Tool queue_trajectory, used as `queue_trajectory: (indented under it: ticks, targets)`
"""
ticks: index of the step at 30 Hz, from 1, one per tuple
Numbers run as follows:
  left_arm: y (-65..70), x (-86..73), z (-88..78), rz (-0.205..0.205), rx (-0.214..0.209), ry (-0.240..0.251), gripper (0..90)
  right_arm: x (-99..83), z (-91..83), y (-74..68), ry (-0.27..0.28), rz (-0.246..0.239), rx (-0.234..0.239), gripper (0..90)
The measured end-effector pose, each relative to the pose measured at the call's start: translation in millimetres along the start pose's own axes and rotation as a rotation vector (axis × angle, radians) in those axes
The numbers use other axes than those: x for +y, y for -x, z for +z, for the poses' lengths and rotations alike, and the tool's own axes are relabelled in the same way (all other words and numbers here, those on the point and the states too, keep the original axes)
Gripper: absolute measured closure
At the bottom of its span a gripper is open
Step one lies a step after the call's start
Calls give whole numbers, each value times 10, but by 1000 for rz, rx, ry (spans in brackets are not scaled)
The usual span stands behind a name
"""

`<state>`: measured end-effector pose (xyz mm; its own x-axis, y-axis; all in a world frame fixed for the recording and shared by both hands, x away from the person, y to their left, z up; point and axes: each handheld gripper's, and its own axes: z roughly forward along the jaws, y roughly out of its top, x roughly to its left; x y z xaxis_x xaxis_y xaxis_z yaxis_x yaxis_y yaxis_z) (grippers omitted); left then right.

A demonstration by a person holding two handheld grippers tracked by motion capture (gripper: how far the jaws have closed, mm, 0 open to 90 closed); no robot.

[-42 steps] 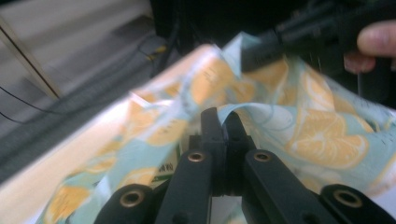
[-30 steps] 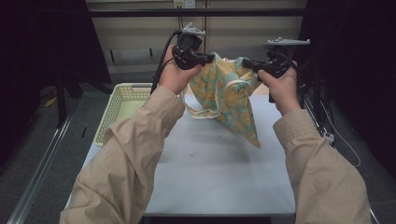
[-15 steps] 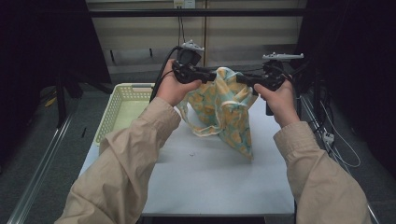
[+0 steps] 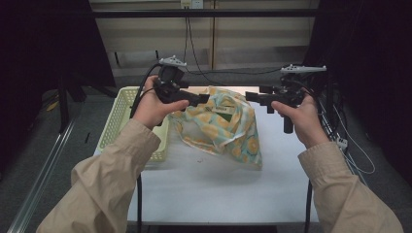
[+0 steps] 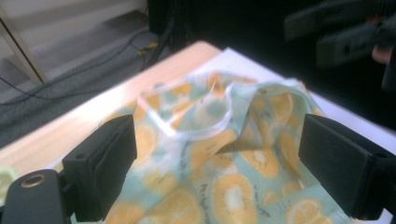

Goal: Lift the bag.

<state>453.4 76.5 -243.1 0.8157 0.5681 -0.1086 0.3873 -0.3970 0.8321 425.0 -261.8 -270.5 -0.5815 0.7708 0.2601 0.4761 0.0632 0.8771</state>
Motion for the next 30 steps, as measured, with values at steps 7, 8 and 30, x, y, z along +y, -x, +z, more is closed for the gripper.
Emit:
queue_trajectory:
  ticks: [7, 8, 30]
  targets:
    - [-26, -450, -185, 10, 0, 3, 99, -371, -178, 8, -31, -47, -4, 213]
    - [-28, -530, -217, 15, 13, 9, 99, -439, -211, 1, -30, -60, -2, 214]
    - [76, -1908, -371, -31, 21, -16, 87, -1795, -428, -30, -121, -86, -66, 194]
